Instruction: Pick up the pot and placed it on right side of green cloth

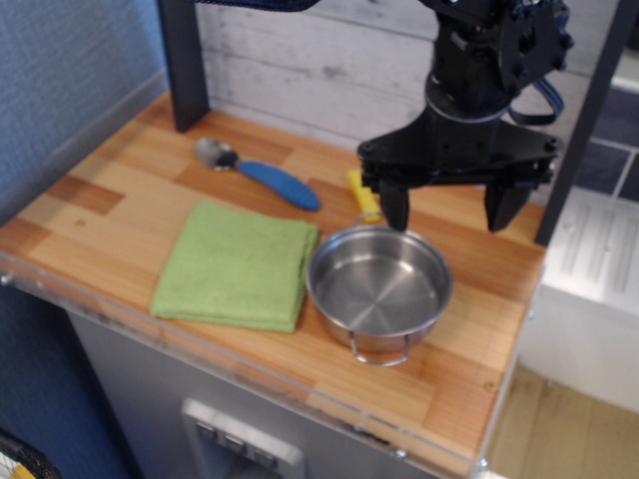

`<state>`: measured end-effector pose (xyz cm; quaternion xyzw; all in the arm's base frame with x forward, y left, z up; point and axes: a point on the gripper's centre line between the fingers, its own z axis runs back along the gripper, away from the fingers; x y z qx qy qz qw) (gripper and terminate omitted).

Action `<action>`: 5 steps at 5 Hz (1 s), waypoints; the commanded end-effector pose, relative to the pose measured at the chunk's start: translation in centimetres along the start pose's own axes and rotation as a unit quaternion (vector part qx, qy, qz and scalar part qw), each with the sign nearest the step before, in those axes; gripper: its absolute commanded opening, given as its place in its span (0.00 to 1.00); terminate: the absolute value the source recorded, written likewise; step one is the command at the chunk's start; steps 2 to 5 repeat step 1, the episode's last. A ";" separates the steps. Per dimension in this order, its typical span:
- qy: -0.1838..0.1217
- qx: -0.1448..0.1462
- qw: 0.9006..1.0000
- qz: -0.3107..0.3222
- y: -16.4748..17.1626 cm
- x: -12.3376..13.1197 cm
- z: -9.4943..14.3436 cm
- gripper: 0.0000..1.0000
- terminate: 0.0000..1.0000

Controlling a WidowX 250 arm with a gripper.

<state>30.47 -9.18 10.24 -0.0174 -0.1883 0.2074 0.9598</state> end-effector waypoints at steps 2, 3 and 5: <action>-0.018 -0.016 1.000 0.005 0.4 0.4 1.6 1.00 1.00; -0.018 -0.016 1.000 0.005 0.4 0.4 1.6 1.00 1.00; -0.018 -0.016 1.000 0.005 0.4 0.4 1.6 1.00 1.00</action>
